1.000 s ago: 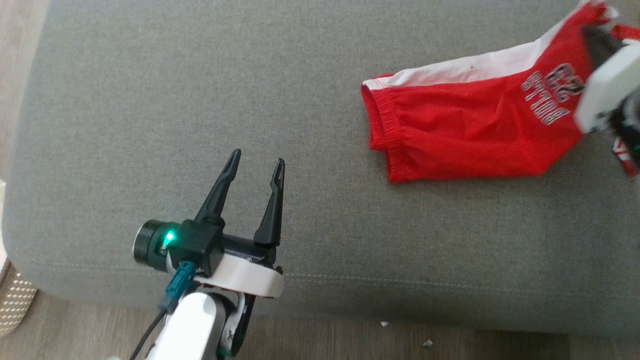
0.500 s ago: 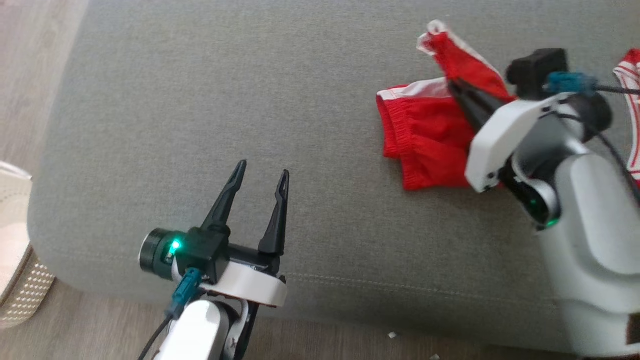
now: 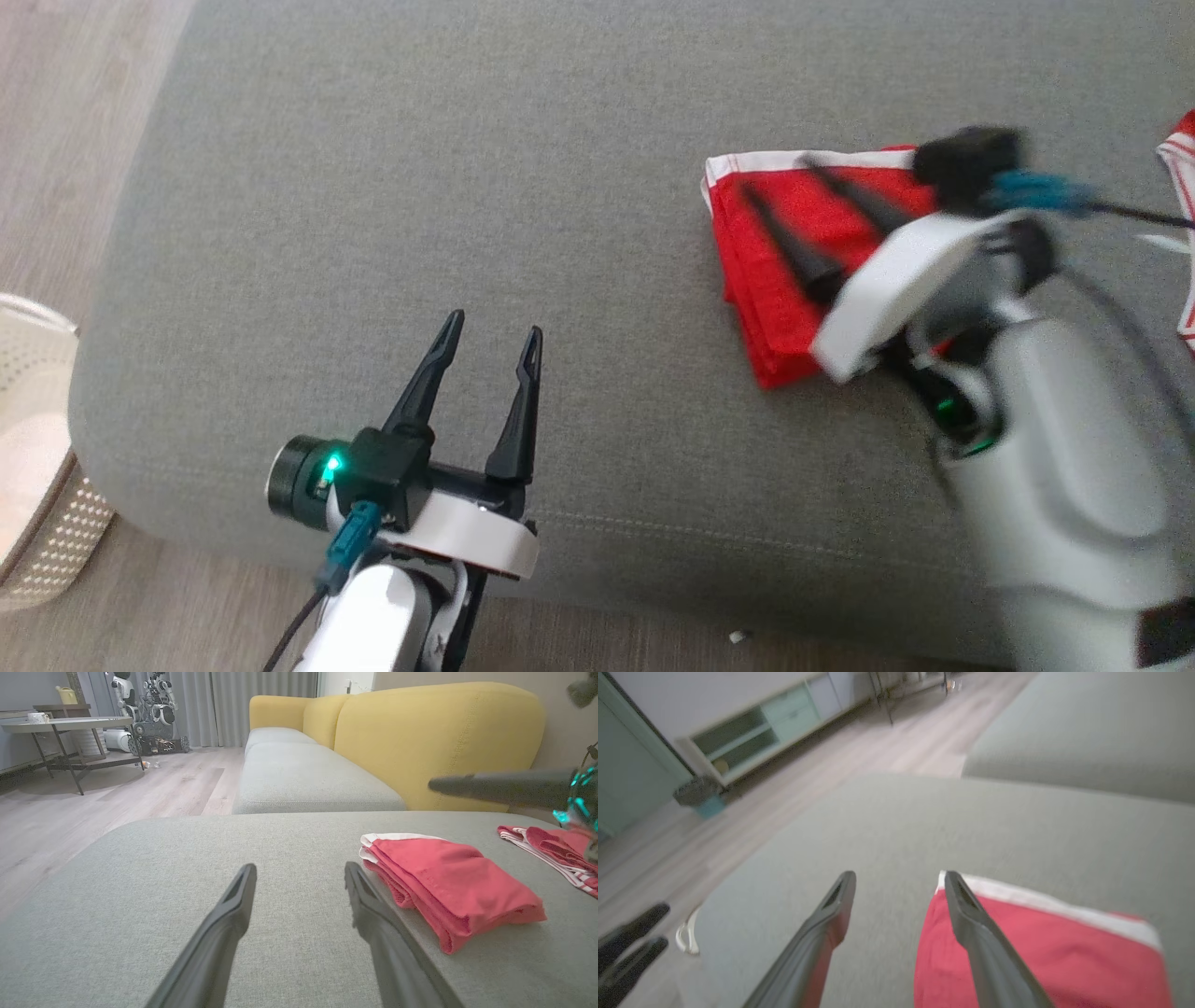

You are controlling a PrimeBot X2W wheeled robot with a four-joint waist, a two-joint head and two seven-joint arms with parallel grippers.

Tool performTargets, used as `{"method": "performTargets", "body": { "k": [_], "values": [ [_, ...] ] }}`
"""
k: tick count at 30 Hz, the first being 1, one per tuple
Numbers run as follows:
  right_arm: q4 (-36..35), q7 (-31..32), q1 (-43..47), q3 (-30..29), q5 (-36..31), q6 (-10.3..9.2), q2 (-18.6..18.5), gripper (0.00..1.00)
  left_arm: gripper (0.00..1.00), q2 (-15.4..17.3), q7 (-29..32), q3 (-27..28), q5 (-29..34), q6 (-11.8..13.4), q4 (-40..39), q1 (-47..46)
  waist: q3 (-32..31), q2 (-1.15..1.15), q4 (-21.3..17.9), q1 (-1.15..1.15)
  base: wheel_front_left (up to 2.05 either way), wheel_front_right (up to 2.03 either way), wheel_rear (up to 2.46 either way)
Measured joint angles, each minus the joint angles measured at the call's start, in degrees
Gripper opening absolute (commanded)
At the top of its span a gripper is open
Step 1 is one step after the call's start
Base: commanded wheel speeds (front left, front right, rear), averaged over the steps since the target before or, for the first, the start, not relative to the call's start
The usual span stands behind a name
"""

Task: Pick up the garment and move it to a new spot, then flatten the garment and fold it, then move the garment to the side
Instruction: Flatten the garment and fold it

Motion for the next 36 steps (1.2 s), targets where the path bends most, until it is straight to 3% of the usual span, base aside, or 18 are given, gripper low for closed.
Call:
{"method": "performTargets", "body": {
  "k": [5,8,13,18,23,36],
  "values": [
    [-2.8,-8.3,0.3,-8.2,-2.6,-0.01,-4.9,1.0,1.0,0.0,0.0,0.2,0.2,0.1,-0.2,0.7,-2.0,0.0,-1.1,0.0,0.0,0.0,0.0],
    [-1.9,-11.4,2.5,-9.5,-4.7,-0.01,-8.7,1.0,1.0,0.0,0.0,0.5,0.3,0.1,-0.2,1.7,-3.4,0.0,-1.6,0.0,0.0,0.0,0.0],
    [3.2,-15.7,9.9,-10.9,-6.6,-0.01,-9.8,1.0,1.0,0.0,0.0,0.8,0.8,0.0,-0.4,2.9,-5.0,0.0,-1.7,0.0,0.0,0.0,0.0],
    [7.1,-19.0,11.4,-12.1,-6.6,-0.01,-9.0,1.0,1.0,0.0,0.0,1.0,1.4,0.1,-1.1,3.9,-5.7,0.0,-1.3,0.0,0.0,0.0,0.0],
    [10.7,-22.7,12.0,-13.4,-6.7,-0.01,-6.6,1.0,1.0,0.0,0.0,1.3,2.8,2.0,-4.4,5.9,-8.0,0.0,-0.6,0.0,0.0,0.0,0.0],
    [5.9,-39.0,24.7,-17.5,-15.6,-0.01,2.5,1.0,1.0,0.5,0.0,5.9,3.9,3.0,-8.2,12.7,-11.6,0.0,-5.1,0.0,0.0,0.0,0.0]
  ]
}}
